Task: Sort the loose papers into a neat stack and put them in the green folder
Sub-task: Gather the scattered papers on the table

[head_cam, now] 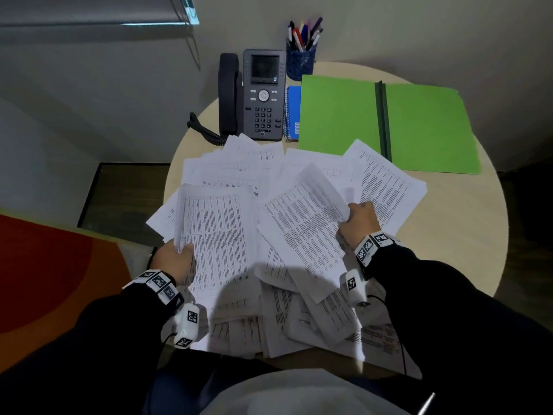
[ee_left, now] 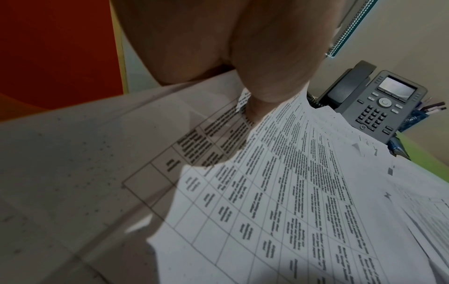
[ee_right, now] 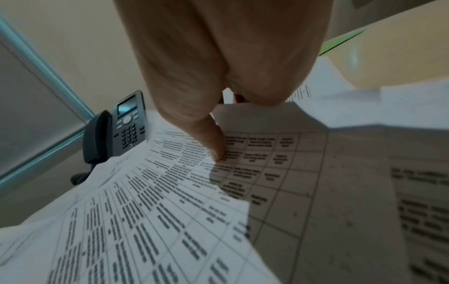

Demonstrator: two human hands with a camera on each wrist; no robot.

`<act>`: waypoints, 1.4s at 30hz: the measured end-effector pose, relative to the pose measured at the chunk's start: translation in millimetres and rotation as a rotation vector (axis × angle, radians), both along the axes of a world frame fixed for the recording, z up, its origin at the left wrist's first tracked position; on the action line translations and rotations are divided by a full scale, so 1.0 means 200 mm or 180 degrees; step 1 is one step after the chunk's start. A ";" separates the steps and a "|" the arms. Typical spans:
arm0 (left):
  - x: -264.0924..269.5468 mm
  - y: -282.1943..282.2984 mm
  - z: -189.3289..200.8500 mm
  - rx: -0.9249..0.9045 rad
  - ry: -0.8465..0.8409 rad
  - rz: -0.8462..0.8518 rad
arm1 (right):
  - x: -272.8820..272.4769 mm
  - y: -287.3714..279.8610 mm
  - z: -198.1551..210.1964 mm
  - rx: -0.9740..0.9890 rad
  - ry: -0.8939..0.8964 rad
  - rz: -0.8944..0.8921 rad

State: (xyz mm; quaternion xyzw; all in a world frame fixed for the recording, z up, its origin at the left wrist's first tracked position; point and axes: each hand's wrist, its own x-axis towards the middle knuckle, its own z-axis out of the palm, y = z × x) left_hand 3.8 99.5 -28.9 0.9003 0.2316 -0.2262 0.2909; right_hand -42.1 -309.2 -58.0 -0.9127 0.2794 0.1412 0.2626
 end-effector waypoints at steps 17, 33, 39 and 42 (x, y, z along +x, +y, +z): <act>0.30 0.10 0.32 -0.0714 -0.0788 0.0477 | -0.13 -0.34 0.59 0.2382 -0.1243 -0.1132; 0.00 -0.47 0.28 -0.2077 -0.0167 0.0127 | -0.04 0.02 0.47 0.2606 -0.0658 -0.0324; -0.17 -0.59 0.27 -0.1741 -0.0099 -0.0563 | -0.13 0.13 0.16 0.2608 -0.0084 -0.0471; -0.15 -0.57 0.28 -0.1642 -0.0328 -0.0531 | -0.15 0.23 0.40 0.2451 -0.0650 -0.0605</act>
